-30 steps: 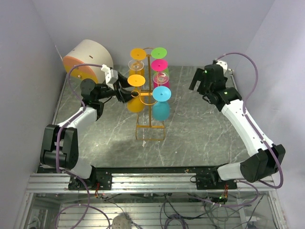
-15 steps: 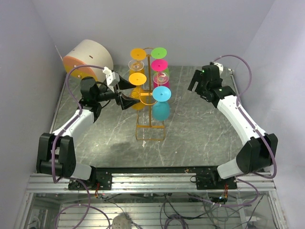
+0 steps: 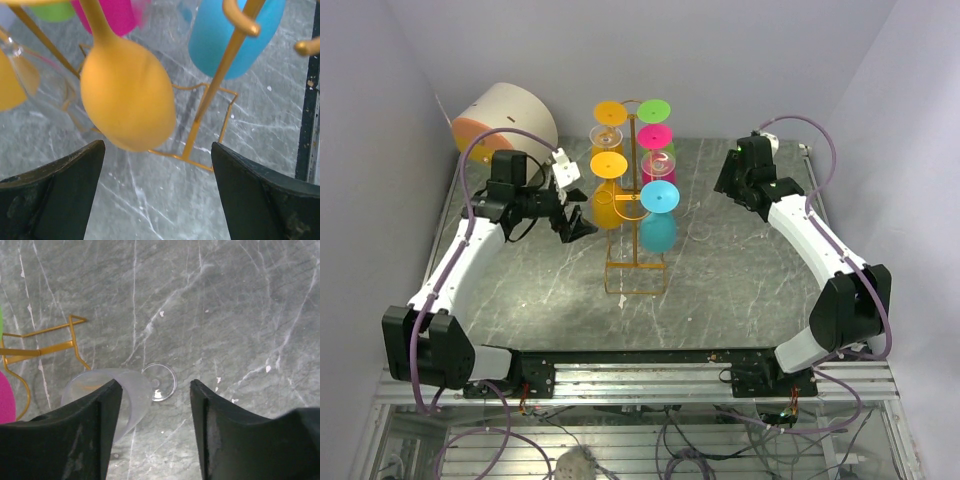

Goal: Place the wine glass upside down on the wine glass rack

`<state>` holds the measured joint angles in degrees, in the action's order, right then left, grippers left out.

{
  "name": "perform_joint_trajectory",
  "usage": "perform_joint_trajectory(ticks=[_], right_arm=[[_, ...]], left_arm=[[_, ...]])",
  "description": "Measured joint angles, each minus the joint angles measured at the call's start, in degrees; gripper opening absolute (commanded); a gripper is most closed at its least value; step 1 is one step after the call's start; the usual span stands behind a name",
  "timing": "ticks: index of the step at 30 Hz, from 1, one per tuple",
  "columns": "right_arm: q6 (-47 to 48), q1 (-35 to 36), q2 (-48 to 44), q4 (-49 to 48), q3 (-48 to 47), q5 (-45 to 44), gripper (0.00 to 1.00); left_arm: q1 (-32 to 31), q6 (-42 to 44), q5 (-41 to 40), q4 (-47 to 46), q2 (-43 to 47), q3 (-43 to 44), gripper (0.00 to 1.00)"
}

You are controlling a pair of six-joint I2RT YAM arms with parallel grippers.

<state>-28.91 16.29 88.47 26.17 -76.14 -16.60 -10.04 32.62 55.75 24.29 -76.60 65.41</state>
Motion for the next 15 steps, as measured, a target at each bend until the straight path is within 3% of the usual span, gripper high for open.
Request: perform_joint_trajectory(ticks=[5, 9, 15], right_arm=[[0.5, 0.0, 0.2, -0.3, 0.0, 0.2, 0.5], [1.3, 0.0, 0.2, -0.3, 0.0, 0.2, 0.43], [2.8, 0.0, 0.3, -0.2, -0.4, 0.6, 0.37]], left_arm=[[0.0, 0.0, -9.4, 9.7, 1.6, 1.7, 0.97], [0.0, -1.3, -19.0, 15.7, 2.1, 4.1, 0.97], [0.0, -2.8, -28.4, 20.8, 9.4, 4.1, 0.97]])
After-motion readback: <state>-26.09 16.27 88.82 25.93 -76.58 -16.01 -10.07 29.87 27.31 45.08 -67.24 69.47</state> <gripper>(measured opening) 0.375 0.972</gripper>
